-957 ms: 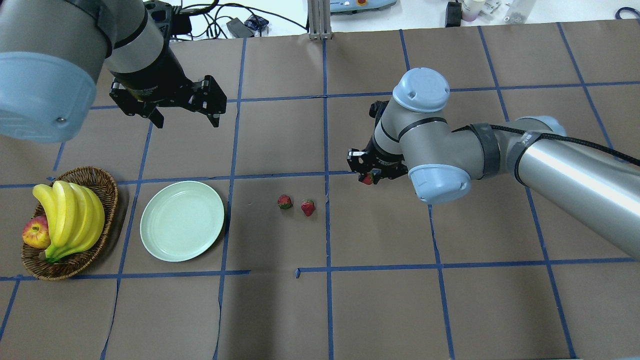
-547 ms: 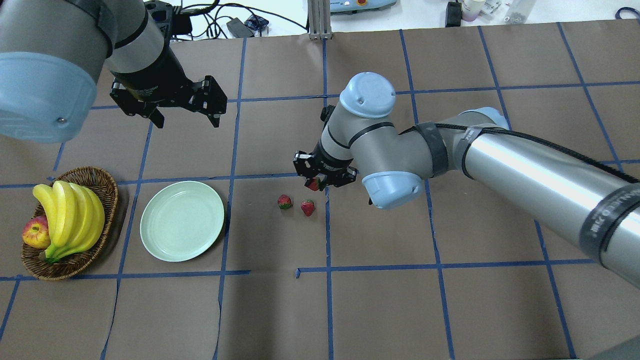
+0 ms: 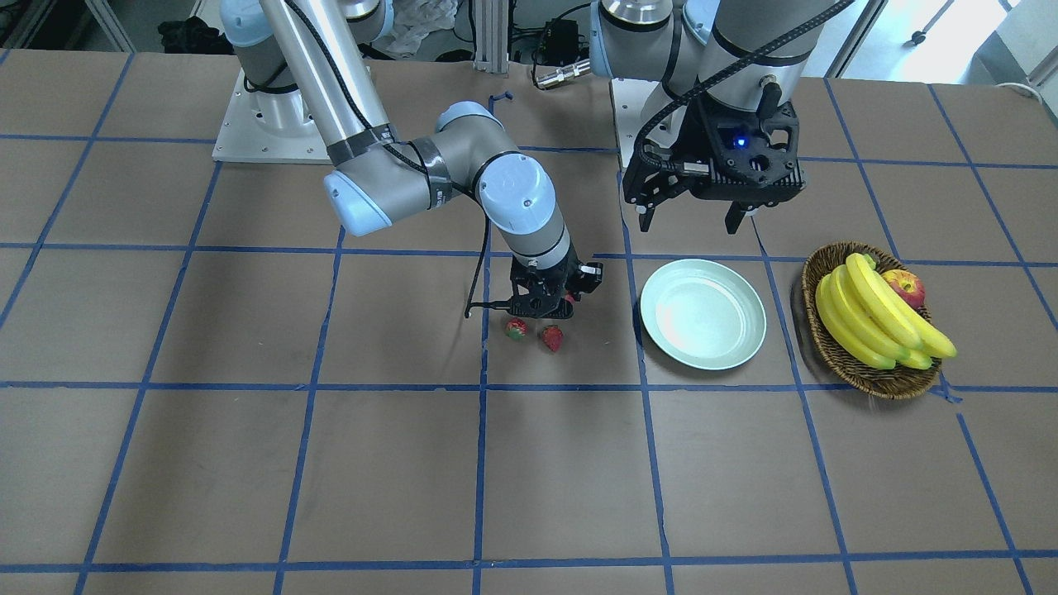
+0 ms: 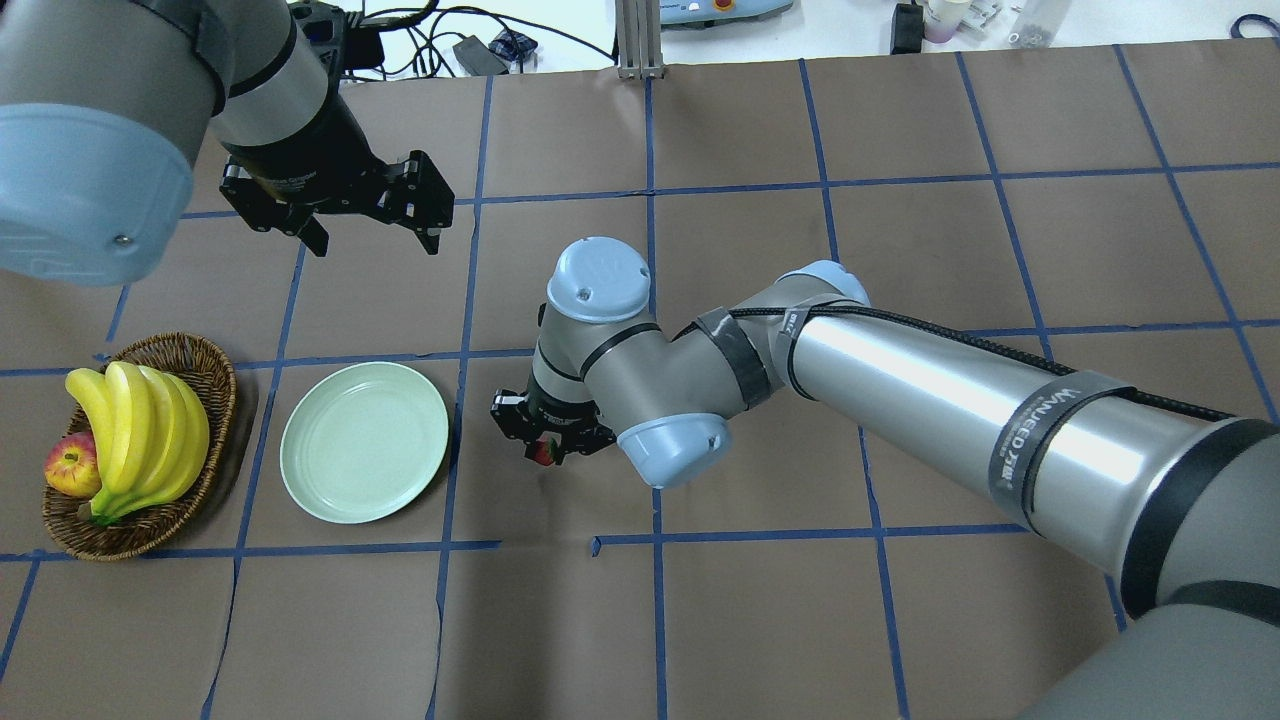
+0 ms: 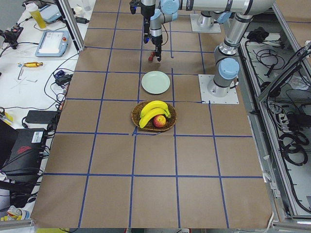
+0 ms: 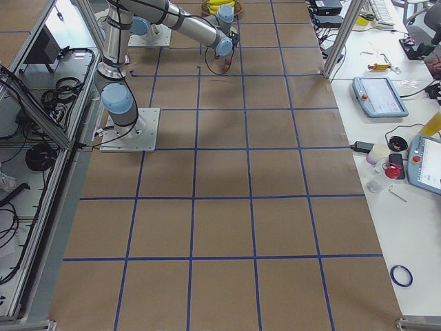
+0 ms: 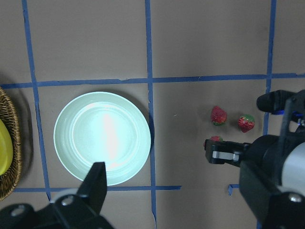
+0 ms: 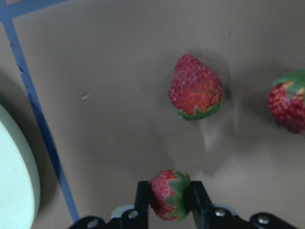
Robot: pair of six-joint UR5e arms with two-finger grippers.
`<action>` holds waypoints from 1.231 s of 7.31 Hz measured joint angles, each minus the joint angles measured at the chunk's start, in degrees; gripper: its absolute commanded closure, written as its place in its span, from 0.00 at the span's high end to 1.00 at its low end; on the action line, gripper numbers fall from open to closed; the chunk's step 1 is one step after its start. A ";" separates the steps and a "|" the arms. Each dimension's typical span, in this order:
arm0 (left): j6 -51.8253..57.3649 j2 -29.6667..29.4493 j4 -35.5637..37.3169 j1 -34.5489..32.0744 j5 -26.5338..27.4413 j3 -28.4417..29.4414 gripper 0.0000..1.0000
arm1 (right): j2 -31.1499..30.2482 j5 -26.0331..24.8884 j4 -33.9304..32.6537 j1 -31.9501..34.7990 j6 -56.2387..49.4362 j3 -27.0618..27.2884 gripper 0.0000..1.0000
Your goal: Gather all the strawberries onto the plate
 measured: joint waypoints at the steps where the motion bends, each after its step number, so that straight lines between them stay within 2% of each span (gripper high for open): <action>1: -0.04 -0.01 0.00 -0.01 0.00 0.01 1.00 | 0.46 -0.18 0.02 0.32 0.18 -0.16 1.00; 3: -0.01 -0.02 0.00 -0.02 0.00 -0.03 1.00 | -0.52 -1.43 0.56 0.22 -0.05 -0.74 1.00; 4: 0.01 -0.01 0.00 -0.03 0.00 -0.03 1.00 | -3.02 -4.43 2.44 -0.73 -0.50 -0.93 1.00; 5: 0.01 0.01 0.00 -0.02 0.00 0.00 1.00 | -6.45 -8.19 7.11 -3.33 -2.81 -0.93 1.00; 7: 0.02 0.01 0.00 -0.03 0.00 0.02 1.00 | -14.26 -12.53 18.83 -14.31 -14.00 -1.20 1.00; 8: 0.04 0.01 0.00 -0.01 0.00 0.01 1.00 | -17.22 -13.18 23.25 -19.27 -18.33 -2.73 1.00; 9: 0.05 0.01 0.00 0.03 0.00 0.04 1.00 | -19.11 -14.53 29.68 -22.79 -22.26 -6.57 1.00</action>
